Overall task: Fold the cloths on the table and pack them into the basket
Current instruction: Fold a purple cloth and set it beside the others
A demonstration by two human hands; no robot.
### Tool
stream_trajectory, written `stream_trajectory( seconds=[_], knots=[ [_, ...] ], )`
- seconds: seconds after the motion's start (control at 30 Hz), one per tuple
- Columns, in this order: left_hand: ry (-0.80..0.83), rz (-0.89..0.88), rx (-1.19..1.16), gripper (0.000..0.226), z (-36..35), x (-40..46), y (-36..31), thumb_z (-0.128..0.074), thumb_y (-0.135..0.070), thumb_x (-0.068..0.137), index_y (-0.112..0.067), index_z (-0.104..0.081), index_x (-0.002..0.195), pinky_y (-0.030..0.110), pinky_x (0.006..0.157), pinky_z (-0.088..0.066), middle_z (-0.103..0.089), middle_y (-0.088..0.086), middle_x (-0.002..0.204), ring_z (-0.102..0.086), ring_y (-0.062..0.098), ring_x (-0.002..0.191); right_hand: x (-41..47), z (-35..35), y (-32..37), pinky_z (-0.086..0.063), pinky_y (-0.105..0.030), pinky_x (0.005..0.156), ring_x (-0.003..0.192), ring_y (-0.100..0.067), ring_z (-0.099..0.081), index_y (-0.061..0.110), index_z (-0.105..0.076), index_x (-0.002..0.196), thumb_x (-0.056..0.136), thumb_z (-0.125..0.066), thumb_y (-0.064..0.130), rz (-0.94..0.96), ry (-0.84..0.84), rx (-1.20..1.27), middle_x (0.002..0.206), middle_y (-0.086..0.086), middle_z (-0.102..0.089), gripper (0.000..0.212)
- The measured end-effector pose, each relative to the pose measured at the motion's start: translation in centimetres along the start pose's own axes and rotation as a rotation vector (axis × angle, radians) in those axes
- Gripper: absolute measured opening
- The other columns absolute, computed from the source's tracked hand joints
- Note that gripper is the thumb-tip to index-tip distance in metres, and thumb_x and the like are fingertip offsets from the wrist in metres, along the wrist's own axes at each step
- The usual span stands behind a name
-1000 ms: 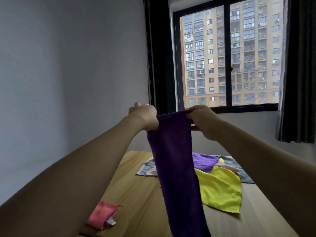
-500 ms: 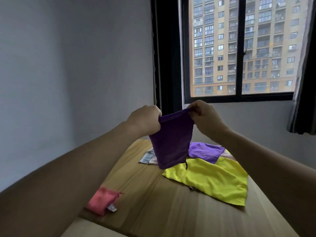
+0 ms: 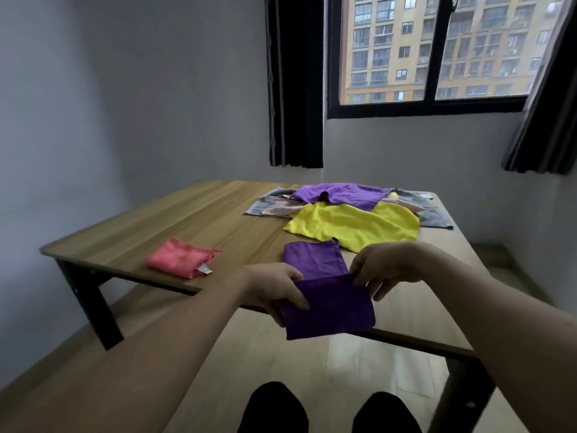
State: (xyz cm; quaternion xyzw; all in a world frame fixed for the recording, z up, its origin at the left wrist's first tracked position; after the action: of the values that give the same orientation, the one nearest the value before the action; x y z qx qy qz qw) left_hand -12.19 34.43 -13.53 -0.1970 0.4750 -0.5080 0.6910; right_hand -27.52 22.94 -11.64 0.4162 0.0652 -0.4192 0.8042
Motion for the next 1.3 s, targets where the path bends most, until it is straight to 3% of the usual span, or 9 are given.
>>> stream_trajectory(
  seconds=[0.13, 0.3, 0.4, 0.5, 0.63, 0.87, 1.1, 1.17, 1.3],
  knots=[
    [-0.147, -0.022, -0.128, 0.028, 2.3, 3.0, 1.1, -0.069, -0.009, 0.085, -0.006, -0.062, 0.112, 0.035, 0.065, -0.059, -0.071, 0.017, 0.105, -0.069, 0.023, 0.079, 2.8, 1.8, 0.0, -0.056, -0.031, 0.068, 0.069, -0.017, -0.066, 0.01, -0.062, 0.099, 0.09, -0.056, 0.003, 0.038, -0.083, 0.012, 0.084, -0.007, -0.068, 0.013],
    [-0.443, -0.129, -0.228, 0.009, 5.7, 7.3, 1.1, -0.063, -0.011, 0.09, -0.01, -0.062, 0.099, 0.022, 0.055, -0.046, -0.066, 0.008, 0.088, -0.058, 0.016, 0.069, 7.5, 4.3, 0.3, -0.052, -0.032, 0.067, 0.075, -0.02, -0.061, 0.011, -0.062, 0.1, 0.088, -0.056, 0.006, 0.133, -0.311, 0.039, 0.094, -0.013, -0.066, 0.014],
    [-0.594, -0.137, -0.204, 0.011, 7.8, 10.4, 1.4, -0.069, -0.017, 0.078, -0.009, -0.065, 0.085, 0.031, 0.065, -0.051, -0.068, 0.012, 0.083, -0.062, 0.021, 0.071, 10.4, 5.4, 0.2, -0.046, -0.028, 0.064, 0.079, -0.018, -0.058, 0.02, -0.061, 0.082, 0.083, -0.061, 0.008, 0.197, -0.433, 0.046, 0.086, -0.003, -0.064, 0.011],
    [-0.717, -0.092, -0.1, 0.027, 10.2, 14.0, 2.1, -0.061, -0.037, 0.056, -0.015, -0.063, 0.072, 0.043, 0.076, -0.052, -0.069, 0.007, 0.076, -0.065, 0.034, 0.088, 13.3, 6.2, 0.2, -0.04, -0.022, 0.064, 0.08, -0.015, -0.054, 0.017, -0.063, 0.086, 0.082, -0.063, 0.009, 0.264, -0.527, 0.053, 0.091, 0.0, -0.064, 0.009],
    [-0.753, -0.015, 0.065, 0.011, 11.6, 17.1, 2.7, -0.06, -0.031, 0.075, -0.025, -0.058, 0.085, 0.031, 0.082, -0.038, -0.06, 0.001, 0.087, -0.049, 0.028, 0.104, 16.9, 6.5, -0.3, -0.04, -0.021, 0.064, 0.078, -0.015, -0.054, 0.02, -0.063, 0.089, 0.083, -0.061, 0.014, 0.298, -0.599, 0.033, 0.079, 0.009, -0.056, 0.01],
    [-0.844, -0.149, 0.306, 0.033, 11.2, 19.2, 3.1, -0.057, -0.024, 0.083, -0.031, -0.058, 0.116, 0.035, 0.104, -0.03, -0.061, -0.01, 0.117, -0.045, 0.019, 0.115, 20.4, 5.1, -2.2, -0.046, -0.033, 0.082, 0.09, -0.02, -0.059, 0.036, -0.058, 0.083, 0.075, -0.06, 0.022, 0.362, -0.637, 0.023, 0.087, 0.004, -0.068, 0.016],
    [-0.893, -0.234, 0.436, 0.025, 10.7, 19.0, 2.8, -0.057, -0.026, 0.085, -0.032, -0.063, 0.108, 0.032, 0.092, -0.026, -0.057, -0.011, 0.11, -0.043, 0.017, 0.108, 20.0, 4.6, -2.1, -0.043, -0.03, 0.085, 0.088, -0.021, -0.056, 0.014, -0.065, 0.103, 0.076, -0.064, 0.002, 0.467, -0.654, -0.059, 0.09, 0.001, -0.062, 0.029],
    [-0.91, -0.226, 0.445, 0.021, 10.7, 18.9, 2.7, -0.056, -0.028, 0.086, -0.03, -0.063, 0.106, 0.033, 0.092, -0.026, -0.058, -0.012, 0.109, -0.043, 0.017, 0.106, 20.2, 4.6, -2.1, -0.039, -0.028, 0.087, 0.093, -0.024, -0.056, 0.012, -0.063, 0.111, 0.076, -0.063, 0.003, 0.454, -0.677, -0.112, 0.094, -0.004, -0.061, 0.036],
    [-0.922, -0.21, 0.47, 0.023, 10.4, 18.6, 2.5, -0.046, -0.035, 0.09, -0.024, -0.062, 0.103, 0.037, 0.092, -0.033, -0.06, -0.008, 0.104, -0.046, 0.019, 0.102, 20.1, 4.8, -2.4, -0.038, -0.027, 0.084, 0.094, -0.025, -0.055, 0.01, -0.064, 0.102, 0.08, -0.06, 0.015, 0.355, -0.709, -0.169, 0.099, -0.008, -0.058, 0.022]
  ],
)
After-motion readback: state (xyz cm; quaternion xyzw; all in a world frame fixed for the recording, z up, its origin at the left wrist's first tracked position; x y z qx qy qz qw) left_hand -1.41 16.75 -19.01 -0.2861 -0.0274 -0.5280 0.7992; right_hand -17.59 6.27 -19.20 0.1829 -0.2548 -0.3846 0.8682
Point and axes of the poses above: each hand's wrist, its own x-axis towards the middle knuckle, its own z-axis out of the back of the hand, y = z × x, the point moved 6 cm from there along x, towards the middle knuckle
